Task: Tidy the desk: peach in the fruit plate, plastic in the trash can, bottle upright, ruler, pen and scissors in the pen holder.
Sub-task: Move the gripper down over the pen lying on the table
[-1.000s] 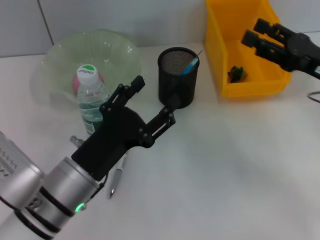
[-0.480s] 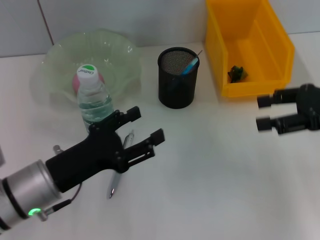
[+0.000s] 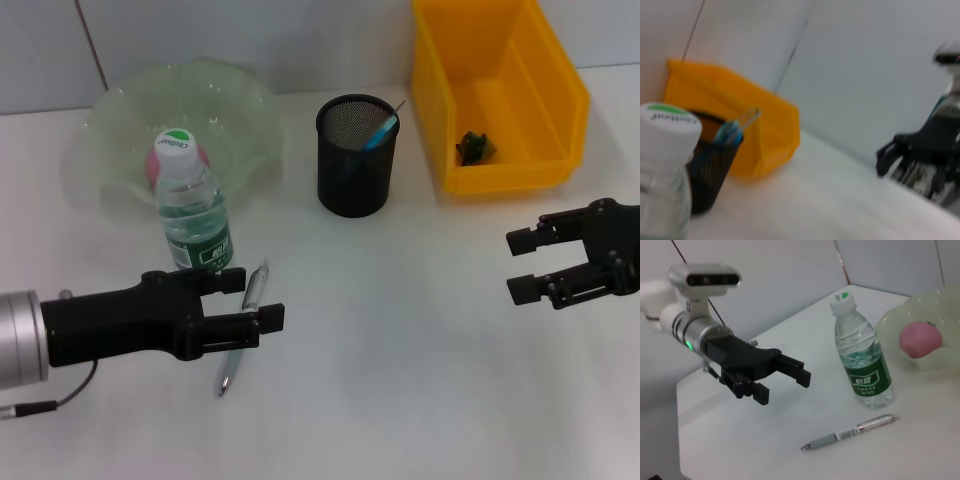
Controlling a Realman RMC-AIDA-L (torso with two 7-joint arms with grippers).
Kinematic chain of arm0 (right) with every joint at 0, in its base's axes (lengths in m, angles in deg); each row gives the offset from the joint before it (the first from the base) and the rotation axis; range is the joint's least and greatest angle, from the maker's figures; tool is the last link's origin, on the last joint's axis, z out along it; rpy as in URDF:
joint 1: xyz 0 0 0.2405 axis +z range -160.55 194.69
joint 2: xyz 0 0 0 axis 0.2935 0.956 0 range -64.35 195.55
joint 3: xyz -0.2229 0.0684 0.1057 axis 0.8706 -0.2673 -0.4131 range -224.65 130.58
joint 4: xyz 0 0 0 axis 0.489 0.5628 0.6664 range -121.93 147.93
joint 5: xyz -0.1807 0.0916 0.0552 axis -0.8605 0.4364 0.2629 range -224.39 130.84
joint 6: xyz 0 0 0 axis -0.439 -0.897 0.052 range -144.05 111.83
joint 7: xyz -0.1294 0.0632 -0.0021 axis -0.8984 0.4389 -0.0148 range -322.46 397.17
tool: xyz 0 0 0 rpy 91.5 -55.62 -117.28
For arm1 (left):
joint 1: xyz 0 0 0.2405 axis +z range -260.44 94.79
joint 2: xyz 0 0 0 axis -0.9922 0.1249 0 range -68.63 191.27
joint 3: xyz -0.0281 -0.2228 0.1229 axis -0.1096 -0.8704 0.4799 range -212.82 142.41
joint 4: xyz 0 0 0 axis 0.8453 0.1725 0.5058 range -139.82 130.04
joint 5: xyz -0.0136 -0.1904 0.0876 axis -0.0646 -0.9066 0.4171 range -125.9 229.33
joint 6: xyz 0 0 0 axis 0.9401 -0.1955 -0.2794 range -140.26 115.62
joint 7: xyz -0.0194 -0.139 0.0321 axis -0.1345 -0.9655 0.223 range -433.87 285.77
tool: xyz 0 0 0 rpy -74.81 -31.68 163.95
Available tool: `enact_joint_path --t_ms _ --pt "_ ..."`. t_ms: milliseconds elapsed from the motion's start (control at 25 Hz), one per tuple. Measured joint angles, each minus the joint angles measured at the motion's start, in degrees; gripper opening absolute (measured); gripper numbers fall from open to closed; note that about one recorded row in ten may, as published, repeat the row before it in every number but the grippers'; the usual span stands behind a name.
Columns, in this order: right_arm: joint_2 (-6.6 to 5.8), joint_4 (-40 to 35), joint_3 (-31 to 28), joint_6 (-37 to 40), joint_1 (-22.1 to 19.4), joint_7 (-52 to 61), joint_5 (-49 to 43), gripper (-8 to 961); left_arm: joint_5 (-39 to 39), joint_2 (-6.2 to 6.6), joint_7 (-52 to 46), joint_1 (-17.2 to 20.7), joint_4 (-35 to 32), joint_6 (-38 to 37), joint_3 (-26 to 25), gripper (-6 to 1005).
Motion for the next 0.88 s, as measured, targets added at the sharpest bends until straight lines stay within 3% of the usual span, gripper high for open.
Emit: enact_joint_path --t_ms 40,80,120,160,200,280,320,360,480,560,640,760,880 --pt "0.16 -0.6 0.0 -0.1 -0.2 -0.1 -0.1 796 8.3 -0.76 -8.3 0.2 -5.2 -0.7 -2.7 785" --pt "0.16 -0.6 0.0 -0.1 -0.2 -0.1 -0.1 796 8.3 -0.76 -8.3 0.2 -5.2 -0.7 -2.7 783" --pt "0.25 -1.0 0.1 -0.3 -0.4 -0.1 -0.1 796 17.1 -1.83 -16.1 0.2 -10.4 -1.9 -4.7 782" --pt "0.25 -1.0 0.1 -0.3 -0.4 -0.1 -0.1 796 17.1 -1.83 -16.1 0.2 -10.4 -1.9 -4.7 781" --pt "0.29 -1.0 0.1 -0.6 -0.4 -0.2 -0.1 796 28.9 -3.64 -26.3 -0.4 -16.4 -4.0 -6.2 779" --pt "0.40 -1.0 0.1 -1.0 -0.5 -0.5 -0.1 797 42.1 -6.42 -35.9 -1.9 -22.8 -7.1 -6.9 777" --pt "0.58 -1.2 0.1 -1.5 -0.5 -0.8 -0.1 797 42.1 -6.42 -35.9 -1.9 -22.8 -7.1 -6.9 776" --pt "0.58 -1.2 0.1 -1.5 -0.5 -0.8 -0.1 797 50.9 -7.96 -42.5 -3.7 -26.3 -9.2 -6.3 774" --pt "0.71 -1.3 0.1 -2.1 -0.5 -1.2 -0.2 797 57.6 -8.10 -50.6 -7.7 -27.7 -9.9 -2.9 770" --pt "0.73 -1.3 0.1 -2.3 -0.5 -1.4 -0.4 797 57.6 -8.10 -50.6 -7.7 -27.7 -9.9 -2.9 768" --pt "0.73 -1.3 0.1 -2.4 -0.3 -1.4 -0.6 797 65.9 -8.26 -59.1 -14.8 -23.3 -10.2 1.8 765" --pt "0.73 -1.4 -0.1 -2.4 -0.1 -1.3 -0.7 797 65.9 -8.26 -59.1 -14.8 -23.3 -10.2 1.8 761" --pt "0.67 -1.4 -0.5 -2.8 0.0 -1.3 -0.7 797 68.7 -8.50 -63.8 -21.8 -15.4 -9.3 5.4 758"
